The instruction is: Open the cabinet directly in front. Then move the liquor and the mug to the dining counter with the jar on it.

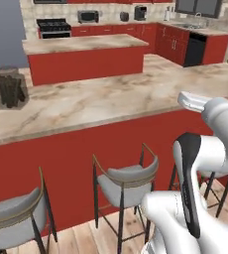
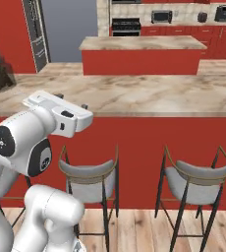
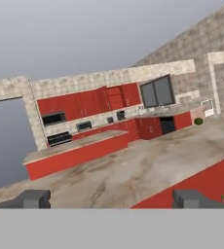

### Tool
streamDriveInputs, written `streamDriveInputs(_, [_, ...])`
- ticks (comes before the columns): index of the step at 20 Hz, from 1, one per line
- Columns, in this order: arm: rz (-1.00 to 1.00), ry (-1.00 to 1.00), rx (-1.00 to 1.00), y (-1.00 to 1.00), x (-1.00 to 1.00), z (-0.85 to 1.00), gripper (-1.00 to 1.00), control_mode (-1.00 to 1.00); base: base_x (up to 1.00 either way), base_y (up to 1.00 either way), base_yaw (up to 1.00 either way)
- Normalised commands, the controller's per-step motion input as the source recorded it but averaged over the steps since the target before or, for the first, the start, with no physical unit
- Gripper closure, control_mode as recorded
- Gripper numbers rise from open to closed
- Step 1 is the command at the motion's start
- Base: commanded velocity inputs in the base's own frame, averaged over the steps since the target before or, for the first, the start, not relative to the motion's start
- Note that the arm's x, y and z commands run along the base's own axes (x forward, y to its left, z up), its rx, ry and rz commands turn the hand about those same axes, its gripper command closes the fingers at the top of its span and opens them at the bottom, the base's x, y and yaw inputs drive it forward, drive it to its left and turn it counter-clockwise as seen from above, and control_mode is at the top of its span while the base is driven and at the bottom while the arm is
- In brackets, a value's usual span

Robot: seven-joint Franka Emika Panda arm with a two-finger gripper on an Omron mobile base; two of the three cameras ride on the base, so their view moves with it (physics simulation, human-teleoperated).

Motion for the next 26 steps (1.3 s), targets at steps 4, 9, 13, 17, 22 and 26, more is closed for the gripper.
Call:
streamDriveInputs(4, [0.00, 0.00, 0.00, 0.00, 0.00, 0.00, -1.00, 1.00, -0.11, -1.00, 0.09])
streamDriveInputs(9, [0.00, 0.00, 0.00, 0.00, 0.00, 0.00, -1.00, 1.00, -0.24, -1.00, 0.07])
streamDriveInputs(13, [0.00, 0.00, 0.00, 0.00, 0.00, 0.00, -1.00, 1.00, -0.31, -1.00, 0.07])
streamDriveInputs(17, [0.00, 0.00, 0.00, 0.00, 0.00, 0.00, -1.00, 1.00, -0.26, -1.00, 0.07])
streamDriveInputs(22, [0.00, 0.00, 0.00, 0.00, 0.00, 0.00, -1.00, 1.00, -0.14, -1.00, 0.07])
streamDriveInputs(26, [0.00, 0.00, 0.00, 0.00, 0.00, 0.00, -1.00, 1.00, 0.00, -1.00, 0.06])
